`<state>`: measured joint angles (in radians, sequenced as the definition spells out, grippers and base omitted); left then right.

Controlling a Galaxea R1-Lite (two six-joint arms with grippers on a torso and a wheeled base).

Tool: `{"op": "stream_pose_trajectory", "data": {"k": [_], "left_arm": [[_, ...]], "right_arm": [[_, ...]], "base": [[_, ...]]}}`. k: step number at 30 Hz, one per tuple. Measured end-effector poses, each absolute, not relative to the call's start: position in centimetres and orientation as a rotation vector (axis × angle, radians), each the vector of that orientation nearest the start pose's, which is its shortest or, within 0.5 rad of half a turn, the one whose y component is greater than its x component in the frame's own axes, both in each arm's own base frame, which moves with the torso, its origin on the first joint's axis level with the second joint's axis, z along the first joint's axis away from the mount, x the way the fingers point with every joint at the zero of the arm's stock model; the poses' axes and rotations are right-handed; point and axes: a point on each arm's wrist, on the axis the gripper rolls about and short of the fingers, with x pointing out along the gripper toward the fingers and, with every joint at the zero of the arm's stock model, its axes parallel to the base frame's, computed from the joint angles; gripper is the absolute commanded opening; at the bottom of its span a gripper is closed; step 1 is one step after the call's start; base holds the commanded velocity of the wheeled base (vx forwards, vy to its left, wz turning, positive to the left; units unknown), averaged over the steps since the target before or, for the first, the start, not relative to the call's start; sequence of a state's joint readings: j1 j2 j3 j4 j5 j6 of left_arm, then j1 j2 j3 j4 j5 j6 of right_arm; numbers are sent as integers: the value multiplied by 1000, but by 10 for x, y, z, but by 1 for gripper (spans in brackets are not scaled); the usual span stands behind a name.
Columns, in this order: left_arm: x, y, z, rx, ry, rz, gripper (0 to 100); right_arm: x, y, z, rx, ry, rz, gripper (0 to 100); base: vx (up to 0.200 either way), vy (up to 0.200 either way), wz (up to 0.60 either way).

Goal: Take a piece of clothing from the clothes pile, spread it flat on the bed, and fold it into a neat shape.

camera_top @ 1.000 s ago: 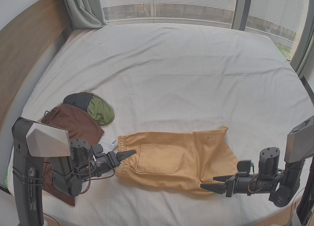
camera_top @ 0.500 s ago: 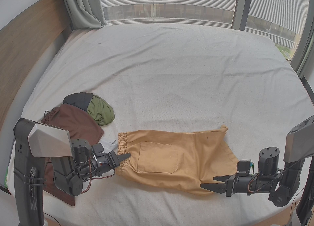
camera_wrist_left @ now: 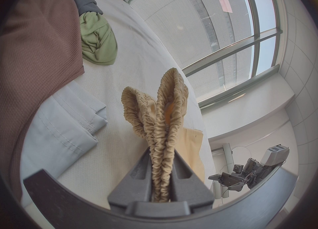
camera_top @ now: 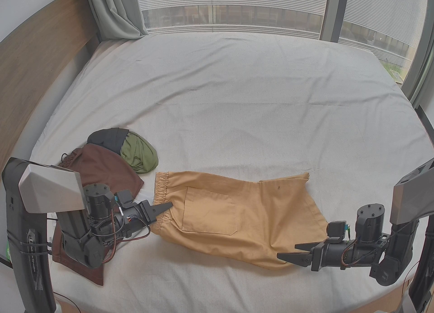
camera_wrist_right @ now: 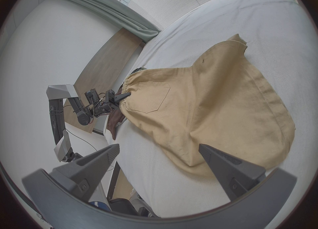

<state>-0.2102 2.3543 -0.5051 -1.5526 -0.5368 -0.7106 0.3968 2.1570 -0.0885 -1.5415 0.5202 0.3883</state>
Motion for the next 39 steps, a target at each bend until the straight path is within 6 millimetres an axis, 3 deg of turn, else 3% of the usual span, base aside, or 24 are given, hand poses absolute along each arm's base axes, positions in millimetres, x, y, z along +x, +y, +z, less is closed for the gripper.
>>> {"op": "stream_pose_trajectory", "data": {"k": [25,39], "left_arm": [[303,-58,20,-728,525,-598,0],[294,-32,37,-744,490,-605,0]], "right_arm": [[218,96,10,365,681,740,100],[218,96,12,356,670,743,100]], "base": [[0,0,0],[0,0,0]]}}
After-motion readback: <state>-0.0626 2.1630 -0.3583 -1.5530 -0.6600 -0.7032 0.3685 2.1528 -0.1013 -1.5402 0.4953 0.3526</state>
